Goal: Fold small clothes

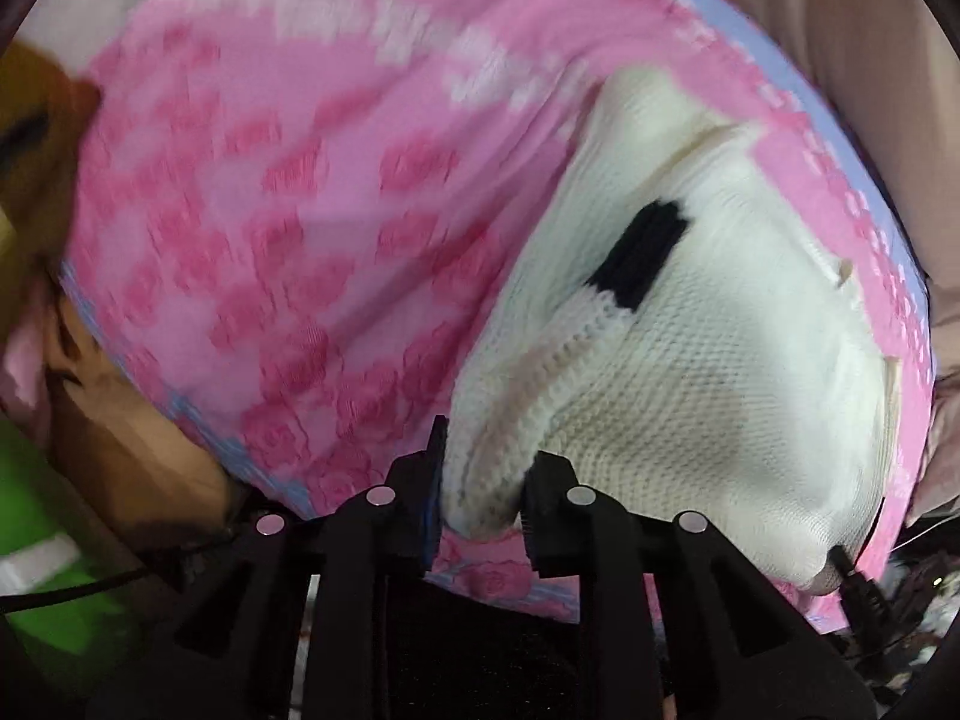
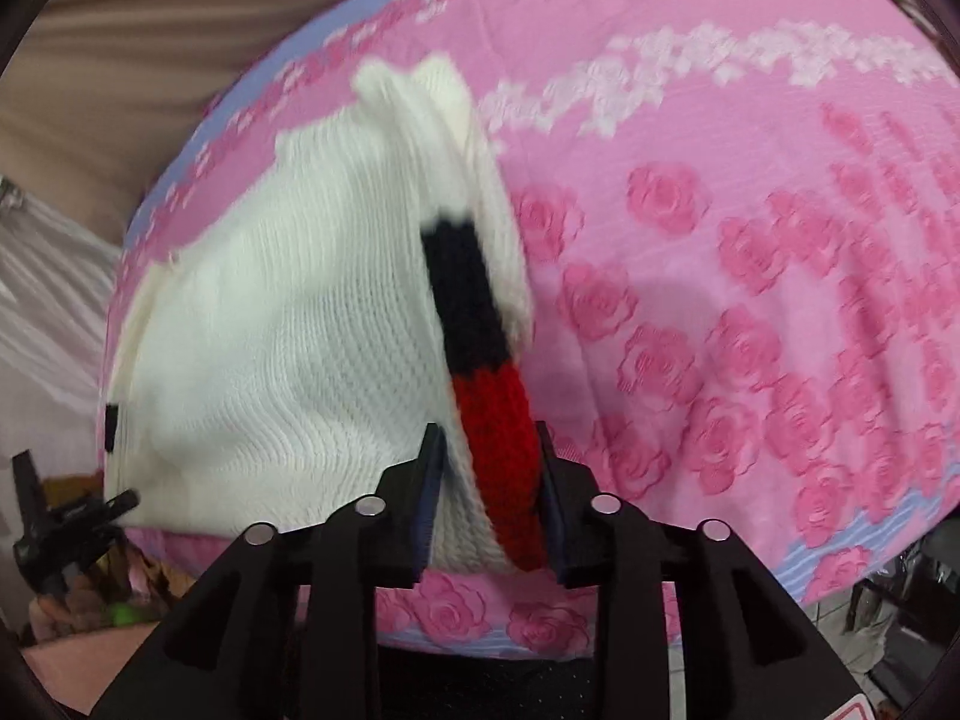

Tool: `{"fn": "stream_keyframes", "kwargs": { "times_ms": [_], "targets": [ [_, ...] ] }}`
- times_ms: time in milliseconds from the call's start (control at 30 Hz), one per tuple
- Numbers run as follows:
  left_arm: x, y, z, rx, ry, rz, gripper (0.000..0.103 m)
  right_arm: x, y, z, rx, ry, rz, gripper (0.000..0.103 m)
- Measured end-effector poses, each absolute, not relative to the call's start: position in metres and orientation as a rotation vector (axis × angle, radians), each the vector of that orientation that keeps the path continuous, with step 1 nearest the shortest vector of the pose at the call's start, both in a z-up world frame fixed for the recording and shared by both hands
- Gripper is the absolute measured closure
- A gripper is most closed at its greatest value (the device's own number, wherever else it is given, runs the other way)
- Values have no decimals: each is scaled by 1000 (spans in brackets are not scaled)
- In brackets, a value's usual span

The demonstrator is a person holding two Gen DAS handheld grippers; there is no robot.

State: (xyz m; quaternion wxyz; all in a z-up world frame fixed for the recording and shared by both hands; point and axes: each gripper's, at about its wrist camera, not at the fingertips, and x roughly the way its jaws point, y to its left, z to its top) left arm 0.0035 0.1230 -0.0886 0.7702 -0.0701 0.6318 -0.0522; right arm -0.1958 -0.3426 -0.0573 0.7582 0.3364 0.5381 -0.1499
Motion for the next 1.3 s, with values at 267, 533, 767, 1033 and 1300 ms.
{"fn": "stream_keyframes", "kwargs": {
  "times_ms": [267, 533, 767, 1033, 1300],
  "targets": [
    [58, 63, -41, -70, 1148, -197, 64, -143, -366, -23, 650, 986, -300, 72],
    [100, 28, -107, 62, 1173, -107, 63, -76, -362, -67, 527, 1102, -299, 103],
    [82, 81, -74, -151, 1181, -119, 50, -78, -315, -12, 505, 1063, -175, 93],
    [73, 99, -114, -198, 1299, -79, 45, -25, -198, -30, 325, 1197, 66, 93],
    [85, 96, -125, -202, 1323, -98, 40, -6, -178, -64, 232, 1314, 53, 95]
  ]
}}
